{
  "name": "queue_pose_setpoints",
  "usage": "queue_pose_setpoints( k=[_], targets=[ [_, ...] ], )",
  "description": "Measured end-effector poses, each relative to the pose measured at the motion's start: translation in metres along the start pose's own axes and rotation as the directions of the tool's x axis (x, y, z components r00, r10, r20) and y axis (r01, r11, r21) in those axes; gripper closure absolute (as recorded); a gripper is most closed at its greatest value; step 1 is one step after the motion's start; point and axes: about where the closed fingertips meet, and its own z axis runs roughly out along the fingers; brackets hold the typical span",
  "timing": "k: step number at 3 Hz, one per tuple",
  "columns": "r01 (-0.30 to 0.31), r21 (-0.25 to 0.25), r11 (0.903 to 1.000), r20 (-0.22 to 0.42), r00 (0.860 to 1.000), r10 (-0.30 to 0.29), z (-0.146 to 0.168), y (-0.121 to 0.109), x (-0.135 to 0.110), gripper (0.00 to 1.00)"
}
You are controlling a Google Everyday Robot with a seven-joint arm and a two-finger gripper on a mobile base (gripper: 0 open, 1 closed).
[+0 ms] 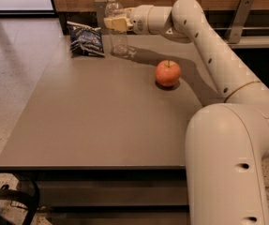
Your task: Move water bottle near blue chip bag
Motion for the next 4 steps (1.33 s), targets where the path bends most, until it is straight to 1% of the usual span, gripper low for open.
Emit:
queue_pose_setpoints(
  k=[1,2,3,4],
  targets=[
    [-0.013,0.026,0.9996,-0.010,1.000,0.013,0.001,-0.002,0.008,1.00],
    [-0.036,0.041,0.9985,-0.007,0.999,0.036,0.002,-0.004,0.019,1.00],
    [-0.036,0.042,0.9985,-0.007,0.999,0.037,0.002,-0.004,0.017,0.81],
    [-0.036,0.042,0.9985,-0.007,0.999,0.037,0.002,-0.004,0.016,0.59]
  ],
)
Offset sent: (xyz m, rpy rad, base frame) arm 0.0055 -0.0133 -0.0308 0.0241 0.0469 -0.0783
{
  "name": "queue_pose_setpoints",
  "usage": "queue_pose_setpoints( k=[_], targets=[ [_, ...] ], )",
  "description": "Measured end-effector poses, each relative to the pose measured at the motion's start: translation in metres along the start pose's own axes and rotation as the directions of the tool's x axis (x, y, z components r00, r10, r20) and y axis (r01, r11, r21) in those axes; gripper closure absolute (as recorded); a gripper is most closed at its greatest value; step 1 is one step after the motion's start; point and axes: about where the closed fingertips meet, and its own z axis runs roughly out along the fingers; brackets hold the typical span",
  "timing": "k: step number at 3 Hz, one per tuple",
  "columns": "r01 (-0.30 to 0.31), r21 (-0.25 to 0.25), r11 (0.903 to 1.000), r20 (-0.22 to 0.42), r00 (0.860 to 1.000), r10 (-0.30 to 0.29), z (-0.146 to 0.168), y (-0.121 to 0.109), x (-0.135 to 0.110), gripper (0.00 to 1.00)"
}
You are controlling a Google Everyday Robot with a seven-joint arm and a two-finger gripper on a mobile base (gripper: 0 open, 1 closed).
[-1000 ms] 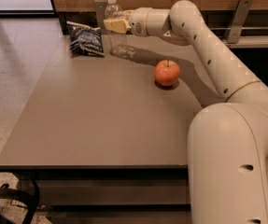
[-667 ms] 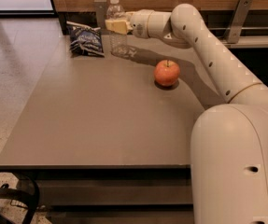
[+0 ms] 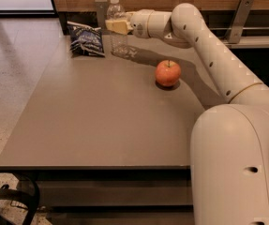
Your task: Move water bottle near blue chip bag
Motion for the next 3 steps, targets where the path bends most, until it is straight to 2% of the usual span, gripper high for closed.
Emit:
queue_pose_setpoints(
  k=[2,3],
  targets=[
    [-0.001,-0.004,1.0000,0.000,1.000,0.001,0.0024,0.0016,0.0001,0.12],
    [-0.002,-0.008,1.0000,-0.001,1.000,0.002,0.0049,0.0033,0.0006,0.00]
  ],
)
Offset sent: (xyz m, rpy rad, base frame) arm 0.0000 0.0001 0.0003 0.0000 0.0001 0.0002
